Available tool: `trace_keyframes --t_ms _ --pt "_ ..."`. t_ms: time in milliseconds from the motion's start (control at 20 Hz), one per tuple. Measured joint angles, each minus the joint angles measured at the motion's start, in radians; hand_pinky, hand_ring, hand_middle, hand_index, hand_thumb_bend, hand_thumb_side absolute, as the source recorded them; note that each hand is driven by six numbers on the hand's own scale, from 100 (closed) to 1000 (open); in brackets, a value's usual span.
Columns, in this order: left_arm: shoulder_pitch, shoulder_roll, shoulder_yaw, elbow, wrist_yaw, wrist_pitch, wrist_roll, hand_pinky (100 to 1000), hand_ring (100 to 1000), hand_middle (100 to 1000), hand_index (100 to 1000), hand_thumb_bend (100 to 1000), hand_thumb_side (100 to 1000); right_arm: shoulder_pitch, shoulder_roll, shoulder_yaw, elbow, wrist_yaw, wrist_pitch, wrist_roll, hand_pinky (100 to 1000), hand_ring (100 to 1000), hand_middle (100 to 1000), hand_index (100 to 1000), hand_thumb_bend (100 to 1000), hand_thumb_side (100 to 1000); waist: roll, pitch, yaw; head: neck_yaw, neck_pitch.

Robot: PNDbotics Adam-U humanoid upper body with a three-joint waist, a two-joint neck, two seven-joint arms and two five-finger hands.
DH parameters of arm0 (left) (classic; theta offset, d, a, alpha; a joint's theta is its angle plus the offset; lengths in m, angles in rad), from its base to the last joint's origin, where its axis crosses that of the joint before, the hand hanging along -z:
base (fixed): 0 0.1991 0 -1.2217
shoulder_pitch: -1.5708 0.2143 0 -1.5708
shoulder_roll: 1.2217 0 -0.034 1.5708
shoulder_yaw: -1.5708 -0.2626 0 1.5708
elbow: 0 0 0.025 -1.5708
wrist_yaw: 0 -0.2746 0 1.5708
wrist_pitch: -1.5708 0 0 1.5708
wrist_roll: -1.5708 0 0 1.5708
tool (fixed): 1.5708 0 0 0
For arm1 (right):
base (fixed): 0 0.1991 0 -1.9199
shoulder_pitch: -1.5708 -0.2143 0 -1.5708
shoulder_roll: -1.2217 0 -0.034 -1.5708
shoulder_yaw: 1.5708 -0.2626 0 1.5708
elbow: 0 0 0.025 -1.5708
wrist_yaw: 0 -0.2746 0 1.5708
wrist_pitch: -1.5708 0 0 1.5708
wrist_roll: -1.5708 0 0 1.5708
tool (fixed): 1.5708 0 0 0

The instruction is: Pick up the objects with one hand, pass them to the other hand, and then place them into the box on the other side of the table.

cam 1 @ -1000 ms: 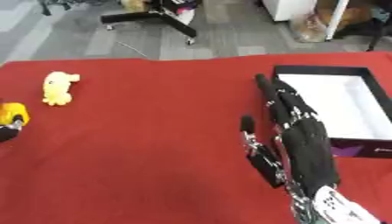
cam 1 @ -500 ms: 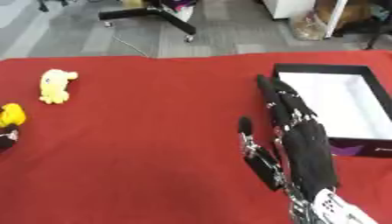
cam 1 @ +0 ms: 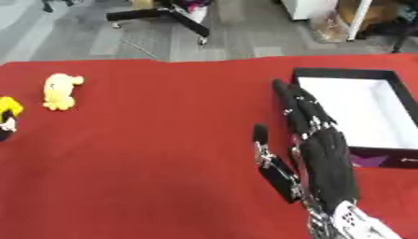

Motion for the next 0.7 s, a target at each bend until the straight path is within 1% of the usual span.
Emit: trace_keyframes --t_ms 200,350,500,700 --pt "0.016 -0.002 0.020 -0.165 0.055 -0.081 -0.116 521 381 301 407 100 362 -0.006 -0.008 0.000 0.000 0.000 -0.007 0.017 535 845 770 986 100 103 0.002 -0.008 0.008 -0.013 0.000" --pt "0.035 -0.014 0.016 -0.277 0.140 -0.134 -0.220 522 383 305 410 100 363 -0.016 -0.018 0.000 0.000 0.000 -0.019 0.036 539 837 771 981 100 100 0.005 -0.014 0.012 -0.027 0.000" --pt "0.053 -0.041 -0.015 -0.376 0.256 -0.184 -0.335 523 385 307 413 100 365 -0.036 -0.032 0.004 0.000 -0.004 -0.039 0.063 547 822 773 972 100 100 0.005 -0.018 0.017 -0.047 0.002" --pt "0.075 -0.086 -0.084 -0.481 0.438 -0.227 -0.504 529 389 313 419 100 351 -0.076 -0.064 0.016 0.000 -0.018 -0.085 0.121 563 805 778 960 100 100 0.005 -0.022 0.026 -0.074 0.018"
